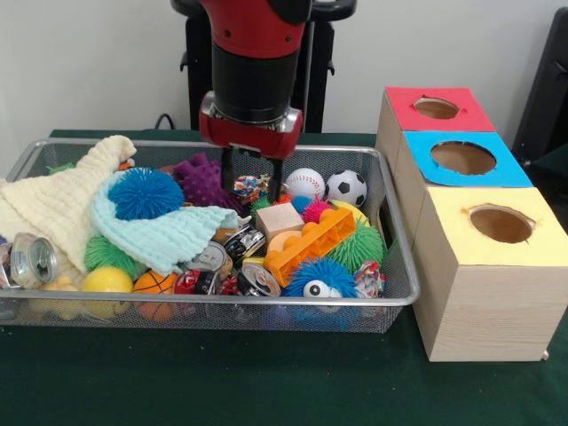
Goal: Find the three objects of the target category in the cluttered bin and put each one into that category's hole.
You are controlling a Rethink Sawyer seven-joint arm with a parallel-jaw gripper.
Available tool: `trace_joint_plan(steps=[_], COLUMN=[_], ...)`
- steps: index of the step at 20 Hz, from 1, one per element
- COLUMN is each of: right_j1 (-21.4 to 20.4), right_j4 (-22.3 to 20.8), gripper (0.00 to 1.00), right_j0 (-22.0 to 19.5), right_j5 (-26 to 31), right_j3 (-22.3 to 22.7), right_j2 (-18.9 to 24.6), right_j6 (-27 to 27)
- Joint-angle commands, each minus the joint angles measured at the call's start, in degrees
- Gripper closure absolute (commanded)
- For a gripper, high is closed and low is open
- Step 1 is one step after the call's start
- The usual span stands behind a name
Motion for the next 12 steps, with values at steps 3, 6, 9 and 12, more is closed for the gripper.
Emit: trace_joint_plan(steps=[3,6,9,12], right_j1=[5.52,6.39,7.77,9.46], right_j4=[3.39,3.67,4.27,4.27], gripper=[0.0,0.0,0.0,0.0], right_j0=[1.63,1.74,0.96,1.13], right_j5=[-1.57,-1.09,0.7,2.63], right_j3=[-1.46,-4.17,-7.25,-10.73], right_j2=[-1.93,-2.15,-1.15,-0.77], right_j6=[9.83,9.08,6.34,4.59])
